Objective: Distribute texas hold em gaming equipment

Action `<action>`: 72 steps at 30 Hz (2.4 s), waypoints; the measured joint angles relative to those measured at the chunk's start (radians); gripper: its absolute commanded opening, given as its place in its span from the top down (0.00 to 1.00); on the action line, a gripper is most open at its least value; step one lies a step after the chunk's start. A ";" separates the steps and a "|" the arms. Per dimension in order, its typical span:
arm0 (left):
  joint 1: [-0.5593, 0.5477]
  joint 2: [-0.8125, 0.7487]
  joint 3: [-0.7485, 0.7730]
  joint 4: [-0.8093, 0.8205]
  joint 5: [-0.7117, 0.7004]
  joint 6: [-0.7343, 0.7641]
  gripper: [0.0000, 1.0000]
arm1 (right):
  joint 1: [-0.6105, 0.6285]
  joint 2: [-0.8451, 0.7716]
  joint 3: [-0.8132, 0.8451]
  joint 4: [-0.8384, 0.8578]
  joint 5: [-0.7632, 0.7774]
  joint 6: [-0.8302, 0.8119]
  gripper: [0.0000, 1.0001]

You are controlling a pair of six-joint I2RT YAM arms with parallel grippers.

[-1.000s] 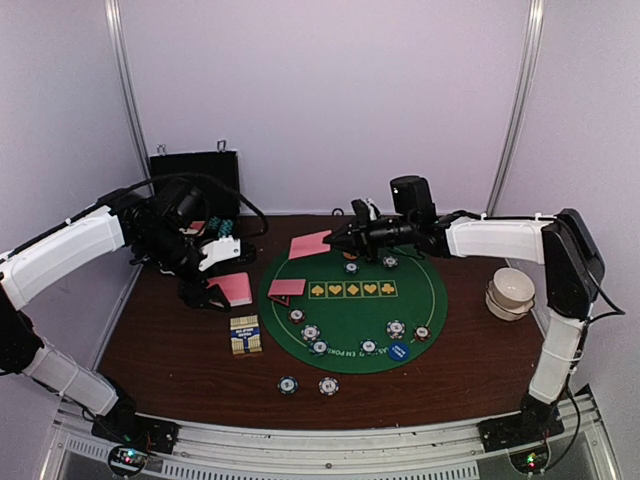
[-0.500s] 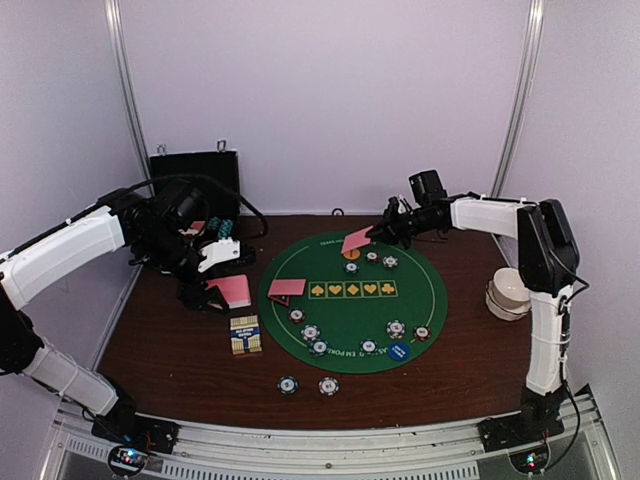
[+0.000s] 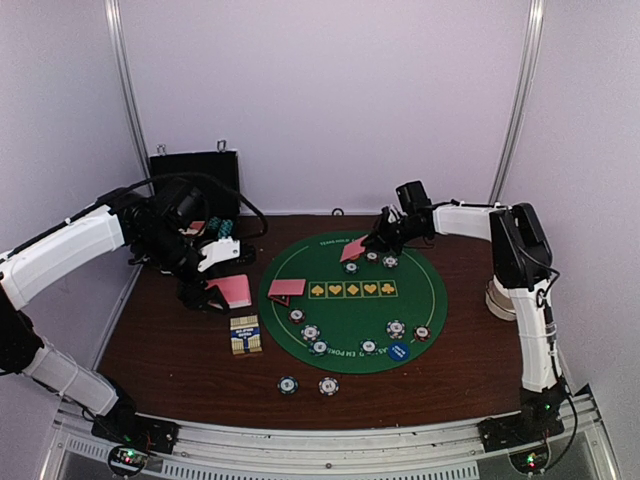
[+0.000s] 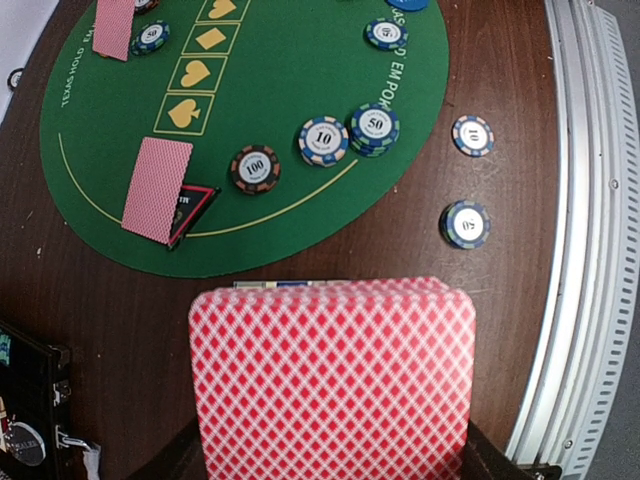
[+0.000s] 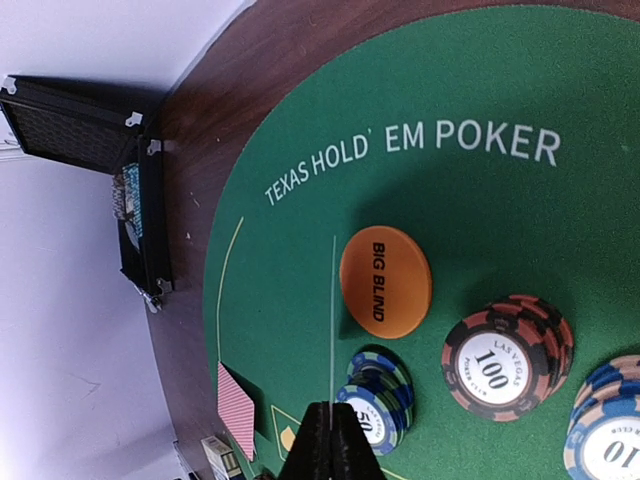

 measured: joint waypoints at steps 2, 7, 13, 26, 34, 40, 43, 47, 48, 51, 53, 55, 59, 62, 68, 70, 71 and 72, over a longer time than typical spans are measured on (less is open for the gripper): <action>0.000 0.000 0.000 -0.002 0.000 0.000 1.00 | 0.000 0.011 0.021 -0.005 0.005 -0.011 0.91; 0.000 0.000 0.000 -0.013 0.006 0.000 1.00 | 0.001 0.019 0.034 -0.033 0.028 -0.043 0.71; 0.000 0.000 0.013 -0.024 0.013 -0.001 1.00 | 0.002 0.018 0.034 -0.111 0.084 -0.106 0.55; 0.000 0.000 0.026 -0.024 0.016 -0.008 1.00 | 0.049 -0.190 0.033 -0.274 0.243 -0.219 0.00; 0.000 0.000 0.030 -0.024 0.021 -0.015 1.00 | 0.269 -0.434 -0.134 -0.266 0.325 -0.198 0.00; 0.000 0.000 0.035 -0.025 0.023 -0.019 1.00 | 0.534 -0.562 -0.392 -0.164 0.451 -0.048 0.01; 0.000 -0.001 0.036 -0.025 0.025 -0.021 1.00 | 0.652 -0.563 -0.443 -0.142 0.507 0.033 0.00; 0.000 -0.002 0.036 -0.024 0.028 -0.023 1.00 | 0.692 -0.576 -0.451 -0.113 0.544 0.097 0.01; 0.000 -0.003 0.036 -0.025 0.029 -0.023 1.00 | 0.690 -0.585 -0.466 -0.083 0.542 0.112 0.01; 0.000 -0.007 0.036 -0.024 0.029 -0.024 1.00 | 0.669 -0.610 -0.541 0.043 0.492 0.163 0.01; 0.000 -0.010 0.036 -0.024 0.030 -0.026 1.00 | 0.649 -0.603 -0.561 0.088 0.459 0.178 0.00; 0.000 -0.012 0.036 -0.024 0.030 -0.026 1.00 | 0.637 -0.590 -0.552 0.101 0.435 0.174 0.01; 0.000 -0.013 0.036 -0.024 0.032 -0.029 1.00 | 0.627 -0.562 -0.496 0.144 0.382 0.155 0.03; 0.000 -0.013 0.036 -0.024 0.033 -0.029 1.00 | 0.627 -0.538 -0.460 0.191 0.332 0.142 0.03; 0.000 -0.013 0.036 -0.024 0.034 -0.030 1.00 | 0.628 -0.480 -0.437 0.289 0.227 0.140 0.04; 0.000 -0.013 0.036 -0.024 0.034 -0.031 1.00 | 0.628 -0.465 -0.437 0.312 0.197 0.141 0.04; 0.000 -0.013 0.036 -0.024 0.034 -0.031 1.00 | 0.628 -0.460 -0.437 0.325 0.185 0.141 0.04; 0.000 -0.013 0.036 -0.024 0.034 -0.031 1.00 | 0.628 -0.456 -0.436 0.333 0.174 0.142 0.04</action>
